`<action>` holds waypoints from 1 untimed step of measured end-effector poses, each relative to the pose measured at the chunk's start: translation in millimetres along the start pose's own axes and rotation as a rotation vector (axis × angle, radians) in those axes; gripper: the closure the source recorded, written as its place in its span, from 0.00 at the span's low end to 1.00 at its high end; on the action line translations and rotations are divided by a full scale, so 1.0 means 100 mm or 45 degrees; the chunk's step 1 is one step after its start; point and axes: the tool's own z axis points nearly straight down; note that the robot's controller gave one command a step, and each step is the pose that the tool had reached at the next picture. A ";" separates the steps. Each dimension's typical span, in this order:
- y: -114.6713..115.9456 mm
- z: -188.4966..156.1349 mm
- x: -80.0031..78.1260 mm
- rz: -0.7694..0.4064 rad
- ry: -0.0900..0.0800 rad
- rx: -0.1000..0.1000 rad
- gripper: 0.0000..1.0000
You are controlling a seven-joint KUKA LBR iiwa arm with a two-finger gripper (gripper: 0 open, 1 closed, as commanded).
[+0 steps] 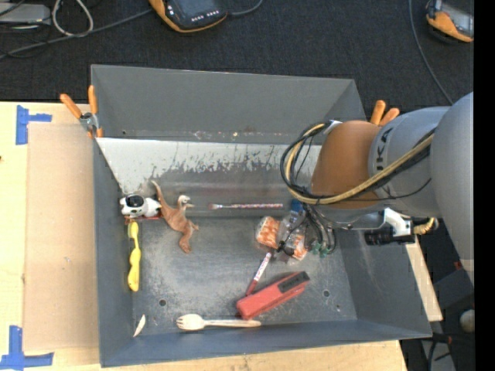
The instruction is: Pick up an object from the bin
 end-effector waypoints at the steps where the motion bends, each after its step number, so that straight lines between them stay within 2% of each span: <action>1: 0.00 0.00 0.00 -0.001 0.000 0.000 1.00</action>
Offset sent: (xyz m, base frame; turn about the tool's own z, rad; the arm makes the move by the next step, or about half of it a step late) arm -0.0550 -0.0058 -0.0009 -0.3191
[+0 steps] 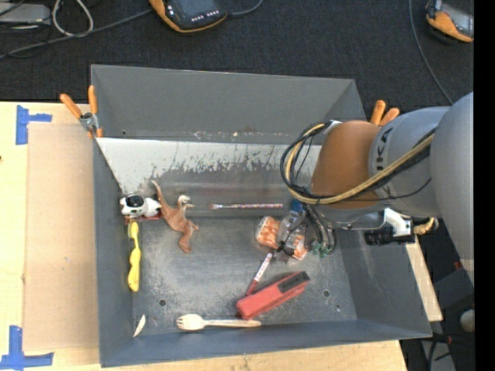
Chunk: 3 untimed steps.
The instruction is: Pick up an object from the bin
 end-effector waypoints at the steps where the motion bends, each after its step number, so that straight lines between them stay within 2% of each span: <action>1: -0.10 -0.01 0.23 -0.207 -0.009 -0.002 1.00; 2: -0.14 0.00 0.30 -0.279 0.001 -0.001 1.00; 3: -0.29 -0.44 0.38 -0.271 0.002 0.000 1.00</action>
Offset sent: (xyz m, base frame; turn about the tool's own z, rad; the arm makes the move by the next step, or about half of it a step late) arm -0.0035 -0.0046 -0.0009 0.0190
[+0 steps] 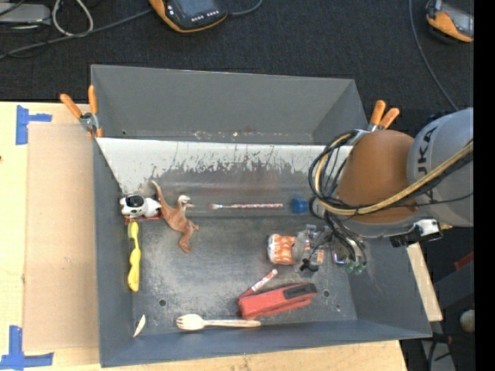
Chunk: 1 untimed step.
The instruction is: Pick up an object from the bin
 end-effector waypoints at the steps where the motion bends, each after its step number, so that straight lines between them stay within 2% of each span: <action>1: -0.04 -0.41 -0.17 0.062 0.002 -0.002 1.00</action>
Offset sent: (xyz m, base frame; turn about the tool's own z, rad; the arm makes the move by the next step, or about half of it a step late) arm 0.0174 0.0110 -0.0449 -0.1799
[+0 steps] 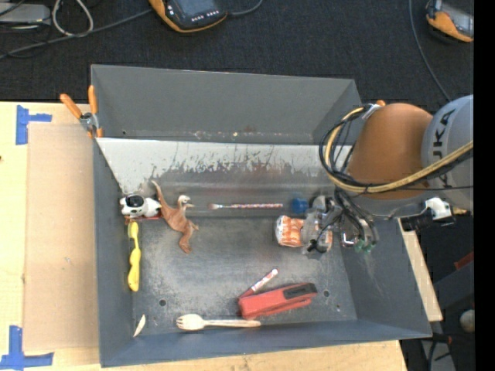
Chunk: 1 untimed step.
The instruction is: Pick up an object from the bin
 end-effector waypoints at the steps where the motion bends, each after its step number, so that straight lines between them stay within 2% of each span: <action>1: 0.11 0.48 -0.01 -0.202 -0.009 0.001 1.00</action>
Offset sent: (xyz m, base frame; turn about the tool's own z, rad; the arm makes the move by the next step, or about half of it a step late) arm 0.0221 0.0147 0.1545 -0.0520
